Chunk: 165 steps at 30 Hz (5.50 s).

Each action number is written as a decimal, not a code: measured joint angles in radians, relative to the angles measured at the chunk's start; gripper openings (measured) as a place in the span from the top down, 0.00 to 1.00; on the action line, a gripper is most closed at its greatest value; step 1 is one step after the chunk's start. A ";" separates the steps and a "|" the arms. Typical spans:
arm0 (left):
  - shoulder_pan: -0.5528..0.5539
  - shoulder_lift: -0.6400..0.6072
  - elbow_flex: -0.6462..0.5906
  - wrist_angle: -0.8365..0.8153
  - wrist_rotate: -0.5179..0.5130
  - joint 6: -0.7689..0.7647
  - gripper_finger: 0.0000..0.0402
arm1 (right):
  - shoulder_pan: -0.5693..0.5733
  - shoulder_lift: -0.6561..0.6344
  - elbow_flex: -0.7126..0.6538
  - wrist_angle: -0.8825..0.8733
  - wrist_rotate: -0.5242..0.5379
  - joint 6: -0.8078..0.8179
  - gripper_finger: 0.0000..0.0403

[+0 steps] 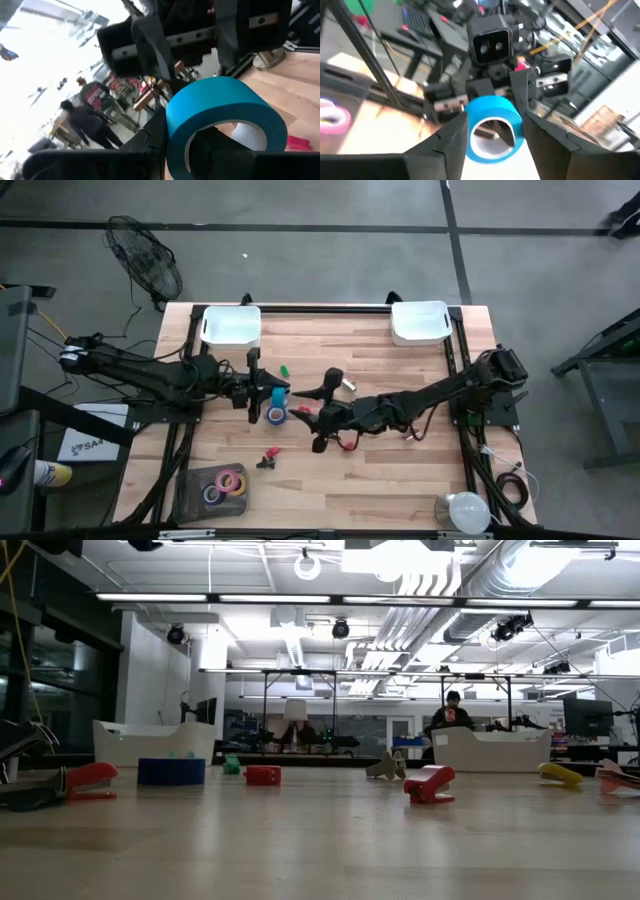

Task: Pick and place Stapler, Stapler remover, tape
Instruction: Put the light blue tape into the black bin, then put the dark blue tape into the black bin

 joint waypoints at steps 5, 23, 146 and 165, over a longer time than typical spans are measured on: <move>0.000 -0.012 0.000 -0.115 -0.070 -0.126 0.90 | 0.038 -0.020 0.000 -0.091 0.122 0.017 0.52; -0.084 -0.094 0.235 -1.062 0.113 -0.675 0.87 | 0.088 -0.024 0.001 -0.231 0.368 0.141 0.54; -0.262 0.479 0.720 -1.685 -0.401 -1.133 0.66 | 0.051 -0.355 0.000 -1.309 0.148 0.726 0.55; 0.144 0.581 0.720 -1.575 -0.049 -0.890 0.66 | 0.162 -0.778 -0.726 -0.760 0.164 0.890 0.55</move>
